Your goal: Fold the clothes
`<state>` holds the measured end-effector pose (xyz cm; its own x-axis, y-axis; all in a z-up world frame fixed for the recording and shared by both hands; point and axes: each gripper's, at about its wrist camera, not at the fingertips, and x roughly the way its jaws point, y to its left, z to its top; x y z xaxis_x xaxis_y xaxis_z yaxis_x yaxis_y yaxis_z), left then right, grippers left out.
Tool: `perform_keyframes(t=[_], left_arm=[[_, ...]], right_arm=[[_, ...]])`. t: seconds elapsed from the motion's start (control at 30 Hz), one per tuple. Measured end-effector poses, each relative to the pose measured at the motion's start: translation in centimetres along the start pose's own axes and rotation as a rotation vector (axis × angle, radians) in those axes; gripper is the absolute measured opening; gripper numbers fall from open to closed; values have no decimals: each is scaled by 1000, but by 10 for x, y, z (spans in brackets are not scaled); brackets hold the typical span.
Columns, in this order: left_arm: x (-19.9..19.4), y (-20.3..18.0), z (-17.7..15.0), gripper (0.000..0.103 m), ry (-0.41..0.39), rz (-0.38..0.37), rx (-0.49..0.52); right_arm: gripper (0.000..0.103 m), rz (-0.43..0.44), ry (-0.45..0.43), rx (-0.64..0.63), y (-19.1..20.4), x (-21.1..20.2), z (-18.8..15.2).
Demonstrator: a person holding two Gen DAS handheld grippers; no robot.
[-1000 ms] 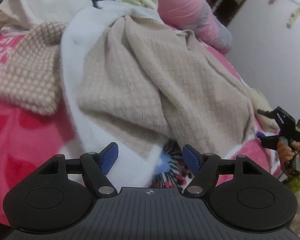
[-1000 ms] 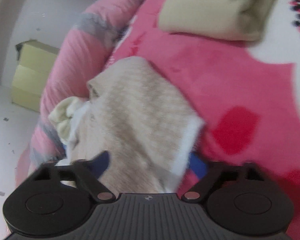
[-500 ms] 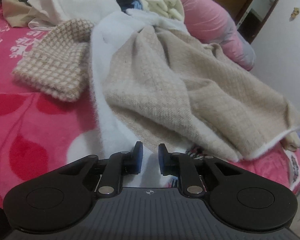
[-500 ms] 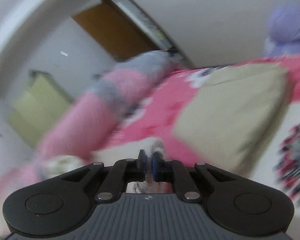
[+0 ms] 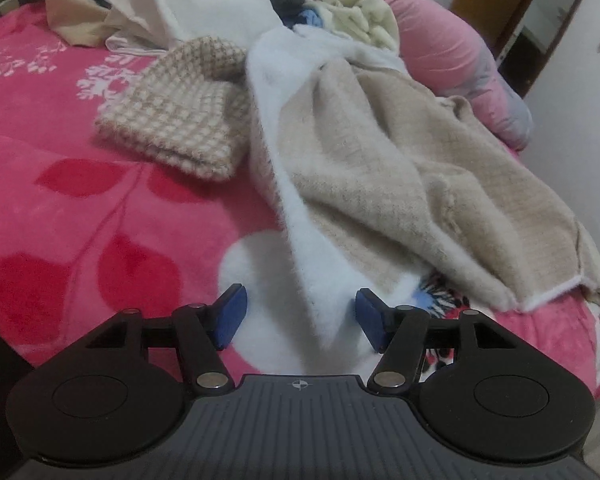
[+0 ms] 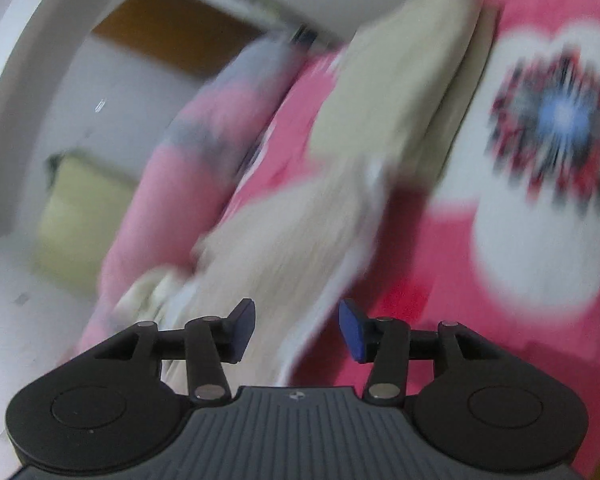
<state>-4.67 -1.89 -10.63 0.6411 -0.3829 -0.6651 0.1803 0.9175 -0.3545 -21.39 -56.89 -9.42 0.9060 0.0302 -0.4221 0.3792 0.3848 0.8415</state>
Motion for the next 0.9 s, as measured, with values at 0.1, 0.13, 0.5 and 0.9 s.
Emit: perform_keyframes(t=[0.1, 0.13, 0.5, 0.9], left_arm=[[4, -7, -2, 46, -33, 15, 8], [6, -9, -2, 41, -39, 18, 11], [-20, -11, 3, 2, -194, -16, 5], [-130, 72, 38, 2, -364, -145, -257]], right_arm=[[50, 31, 139, -11, 7, 18, -40], [50, 30, 173, -31, 11, 26, -52], [50, -139, 194, -297, 68, 94, -106], [5, 154, 106, -190, 93, 30, -90]])
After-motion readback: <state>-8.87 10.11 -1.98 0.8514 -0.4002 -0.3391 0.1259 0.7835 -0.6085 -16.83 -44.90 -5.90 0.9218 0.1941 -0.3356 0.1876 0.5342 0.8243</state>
